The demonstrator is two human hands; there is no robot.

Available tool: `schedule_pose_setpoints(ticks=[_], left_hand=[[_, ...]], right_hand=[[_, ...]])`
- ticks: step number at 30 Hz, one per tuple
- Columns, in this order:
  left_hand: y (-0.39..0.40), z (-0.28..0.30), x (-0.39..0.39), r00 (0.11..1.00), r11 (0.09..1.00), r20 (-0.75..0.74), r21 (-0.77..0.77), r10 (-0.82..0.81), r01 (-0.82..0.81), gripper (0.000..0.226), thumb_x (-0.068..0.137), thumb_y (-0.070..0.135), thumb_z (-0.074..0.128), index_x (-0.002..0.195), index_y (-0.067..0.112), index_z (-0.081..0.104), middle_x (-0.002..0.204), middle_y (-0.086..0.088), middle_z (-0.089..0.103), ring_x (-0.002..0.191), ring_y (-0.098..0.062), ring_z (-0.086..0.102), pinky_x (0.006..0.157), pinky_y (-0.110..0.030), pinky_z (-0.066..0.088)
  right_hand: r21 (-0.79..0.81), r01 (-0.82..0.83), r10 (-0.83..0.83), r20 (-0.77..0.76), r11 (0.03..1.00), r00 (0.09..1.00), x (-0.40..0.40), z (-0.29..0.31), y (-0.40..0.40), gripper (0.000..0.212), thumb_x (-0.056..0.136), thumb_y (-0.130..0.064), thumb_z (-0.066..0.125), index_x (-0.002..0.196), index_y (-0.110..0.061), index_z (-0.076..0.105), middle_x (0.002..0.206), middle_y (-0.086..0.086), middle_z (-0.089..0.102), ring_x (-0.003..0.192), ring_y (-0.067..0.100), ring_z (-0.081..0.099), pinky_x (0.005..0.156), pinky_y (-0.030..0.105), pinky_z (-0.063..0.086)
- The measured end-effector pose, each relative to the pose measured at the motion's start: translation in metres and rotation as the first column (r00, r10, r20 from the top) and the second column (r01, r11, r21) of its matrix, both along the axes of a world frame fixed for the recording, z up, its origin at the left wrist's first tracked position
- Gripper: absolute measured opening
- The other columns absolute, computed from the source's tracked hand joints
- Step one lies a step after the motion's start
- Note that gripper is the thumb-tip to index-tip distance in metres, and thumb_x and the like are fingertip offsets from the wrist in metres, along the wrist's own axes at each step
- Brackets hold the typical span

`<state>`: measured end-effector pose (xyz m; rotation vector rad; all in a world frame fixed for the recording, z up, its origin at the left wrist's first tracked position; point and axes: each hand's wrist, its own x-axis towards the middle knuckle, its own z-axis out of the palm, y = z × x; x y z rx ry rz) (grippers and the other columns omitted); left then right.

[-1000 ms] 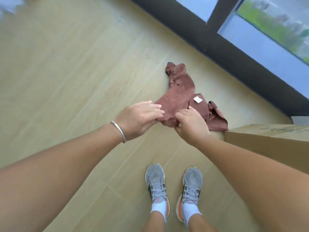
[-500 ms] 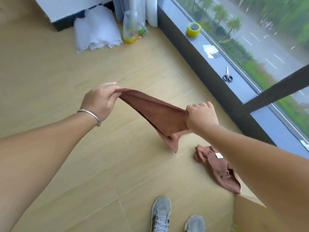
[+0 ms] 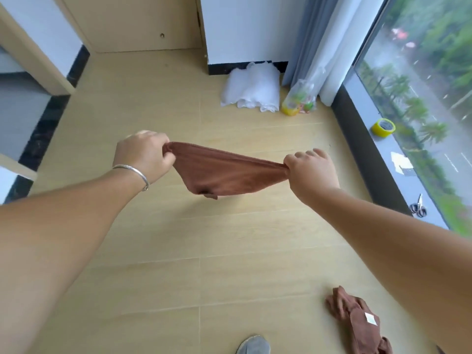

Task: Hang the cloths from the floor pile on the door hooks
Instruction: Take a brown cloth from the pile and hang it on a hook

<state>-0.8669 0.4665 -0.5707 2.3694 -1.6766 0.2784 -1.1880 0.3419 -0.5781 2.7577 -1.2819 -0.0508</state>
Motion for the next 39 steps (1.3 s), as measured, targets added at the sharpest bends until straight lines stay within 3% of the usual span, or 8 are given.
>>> schedule_pose_setpoints(ticks=[7,11,17,22,26,29,33,39], left_hand=[[0.192,-0.08,-0.05,0.995,0.988,-0.076,0.14,-0.061,0.071,0.015,0.062,0.017,0.053,0.065,0.019,0.068,0.064,0.002,0.06,0.071,-0.026,0.063,0.054,-0.025,0.032],[0.283,-0.164,-0.092,0.986,0.955,-0.158,0.278,-0.058,0.101,0.025,0.062,0.021,0.049,0.068,0.019,0.073,0.069,0.003,0.066,0.075,-0.024,0.066,0.061,-0.03,0.047],[0.395,-0.288,-0.147,0.96,0.735,-0.249,0.673,0.129,0.076,0.024,0.085,0.028,0.051,0.098,0.029,0.071,0.1,0.013,0.063,0.11,-0.011,0.052,0.076,-0.029,0.046],[0.465,-0.35,-0.172,0.894,0.625,-0.389,0.761,0.224,0.174,0.031,0.093,0.023,0.043,0.111,0.033,0.066,0.112,0.015,0.058,0.116,-0.01,0.046,0.083,-0.028,0.045],[0.478,-0.375,-0.182,0.76,0.757,-0.552,0.642,0.344,0.124,0.02,0.089,0.016,0.056,0.094,0.028,0.072,0.098,0.012,0.063,0.101,-0.017,0.055,0.079,-0.03,0.047],[0.459,-0.389,-0.177,0.646,0.842,-0.64,0.54,0.415,-0.006,0.011,0.083,0.011,0.069,0.084,0.021,0.076,0.091,0.007,0.068,0.092,-0.019,0.061,0.083,-0.031,0.047],[0.411,-0.415,-0.16,0.568,0.87,-0.676,0.465,0.47,-0.167,0.005,0.08,0.016,0.075,0.083,0.013,0.076,0.093,-0.001,0.071,0.091,-0.021,0.064,0.08,-0.024,0.041],[0.324,-0.487,-0.129,0.573,0.876,-0.674,0.443,0.467,-0.193,0.015,0.086,0.024,0.068,0.092,0.012,0.074,0.105,-0.006,0.07,0.102,-0.025,0.061,0.083,-0.027,0.041]], right_hand=[[0.111,-0.134,0.135,0.0,0.985,0.991,-0.047,-0.096,0.14,0.01,0.089,-0.027,0.065,0.083,-0.019,0.067,0.078,0.001,0.064,0.081,0.028,0.059,0.088,0.039,0.043],[0.271,-0.128,0.158,-0.092,0.954,0.983,-0.082,-0.177,0.23,0.03,0.088,-0.008,0.049,0.116,-0.017,0.055,0.101,0.001,0.064,0.108,0.027,0.055,0.112,0.046,0.029],[0.531,-0.083,0.267,-0.28,0.843,0.922,-0.137,-0.273,0.353,0.042,0.087,-0.002,0.031,0.125,-0.015,0.042,0.104,0.002,0.065,0.114,0.025,0.053,0.118,0.044,0.01],[0.66,-0.002,0.319,-0.361,0.751,0.876,-0.176,-0.321,0.42,0.051,0.084,0.0,0.035,0.132,-0.017,0.038,0.103,0.0,0.065,0.113,0.024,0.053,0.119,0.043,0.011],[0.638,0.096,0.138,-0.307,0.764,0.942,-0.187,-0.34,0.434,0.016,0.083,-0.011,0.063,0.092,-0.021,0.056,0.074,-0.005,0.064,0.081,0.022,0.063,0.105,0.045,0.04],[0.571,0.137,-0.029,-0.195,0.81,0.98,-0.182,-0.349,0.42,0.024,0.069,-0.013,0.082,0.078,-0.02,0.061,0.058,-0.004,0.057,0.059,0.024,0.06,0.086,0.044,0.053],[0.522,0.228,-0.224,-0.073,0.822,0.972,-0.163,-0.371,0.375,0.007,0.085,-0.013,0.069,0.079,-0.013,0.067,0.064,0.006,0.064,0.064,0.033,0.057,0.079,0.041,0.046],[0.451,0.296,-0.316,-0.034,0.842,0.948,-0.137,-0.441,0.295,0.018,0.088,-0.03,0.066,0.087,-0.014,0.073,0.08,0.01,0.068,0.08,0.034,0.058,0.075,0.036,0.036]])
